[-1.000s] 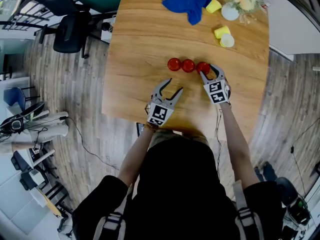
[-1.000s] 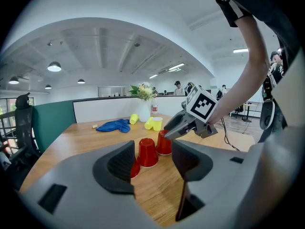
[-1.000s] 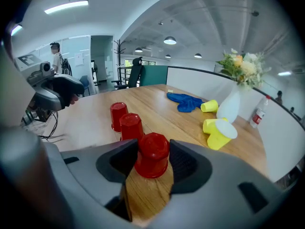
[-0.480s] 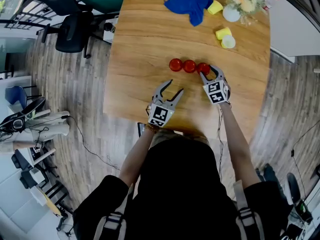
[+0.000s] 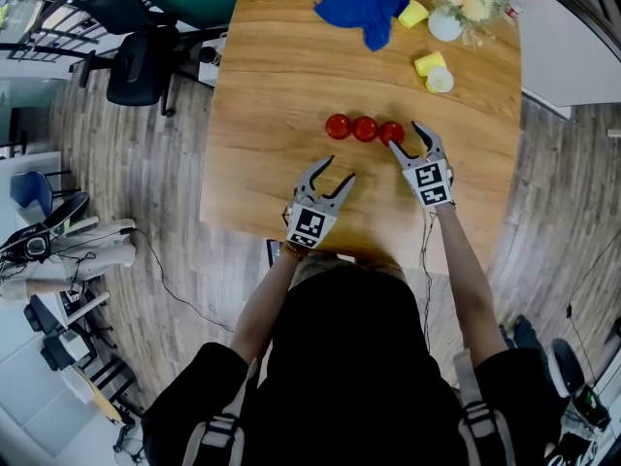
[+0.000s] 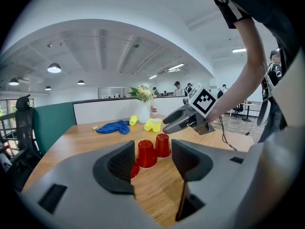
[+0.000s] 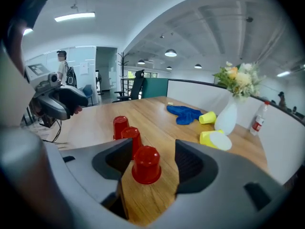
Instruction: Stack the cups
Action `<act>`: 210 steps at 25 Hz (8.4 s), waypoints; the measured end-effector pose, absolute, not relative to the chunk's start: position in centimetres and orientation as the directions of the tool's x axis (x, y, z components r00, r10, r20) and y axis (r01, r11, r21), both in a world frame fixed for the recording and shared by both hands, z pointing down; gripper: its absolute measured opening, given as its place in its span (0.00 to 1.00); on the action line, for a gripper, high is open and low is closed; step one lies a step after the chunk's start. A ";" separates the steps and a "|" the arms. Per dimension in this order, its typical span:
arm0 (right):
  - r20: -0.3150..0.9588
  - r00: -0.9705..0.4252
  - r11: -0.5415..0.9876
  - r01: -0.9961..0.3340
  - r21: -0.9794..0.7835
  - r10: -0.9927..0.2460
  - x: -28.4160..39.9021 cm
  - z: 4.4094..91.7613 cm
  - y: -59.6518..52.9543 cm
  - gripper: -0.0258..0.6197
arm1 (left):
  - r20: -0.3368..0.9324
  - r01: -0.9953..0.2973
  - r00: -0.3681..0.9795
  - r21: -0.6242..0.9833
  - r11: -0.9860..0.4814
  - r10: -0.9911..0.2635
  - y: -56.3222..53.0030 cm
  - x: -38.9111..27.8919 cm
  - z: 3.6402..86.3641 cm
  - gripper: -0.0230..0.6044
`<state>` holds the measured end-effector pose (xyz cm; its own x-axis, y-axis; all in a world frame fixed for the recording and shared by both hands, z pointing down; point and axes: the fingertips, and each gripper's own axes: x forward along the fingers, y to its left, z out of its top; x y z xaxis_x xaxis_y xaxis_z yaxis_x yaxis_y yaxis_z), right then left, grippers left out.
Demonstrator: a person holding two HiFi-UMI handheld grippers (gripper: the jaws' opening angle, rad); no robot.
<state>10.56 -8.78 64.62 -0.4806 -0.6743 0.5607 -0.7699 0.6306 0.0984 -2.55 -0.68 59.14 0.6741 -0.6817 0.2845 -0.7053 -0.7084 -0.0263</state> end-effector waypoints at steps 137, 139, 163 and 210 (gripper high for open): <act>0.699 -0.512 0.732 -0.681 0.024 -0.499 17.9 62.4 -11.7 0.39 | 0.504 -0.726 0.596 0.008 -0.687 -0.625 -8.6 -4.0 56.2 0.49; 0.762 -0.466 0.763 -0.644 0.056 -0.449 18.2 64.3 -13.7 0.41 | 0.492 -0.746 0.586 0.016 -0.666 -0.644 -7.5 -4.8 55.8 0.49; 0.967 -0.121 0.859 -0.492 0.138 -0.225 16.7 73.1 -17.3 0.39 | 0.473 -0.772 0.602 0.136 -0.621 -0.643 -1.5 -6.4 57.4 0.49; 0.432 -0.634 0.754 -0.419 0.506 -0.642 2.8 53.8 1.5 0.39 | 0.356 -0.611 0.780 0.255 -0.749 -0.515 0.5 3.8 51.6 0.40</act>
<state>2.77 1.54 53.80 -0.6338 -0.6417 0.4319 -0.4186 0.7541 0.5061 3.80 0.46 51.65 0.7797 -0.5152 0.3558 -0.6114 -0.7491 0.2552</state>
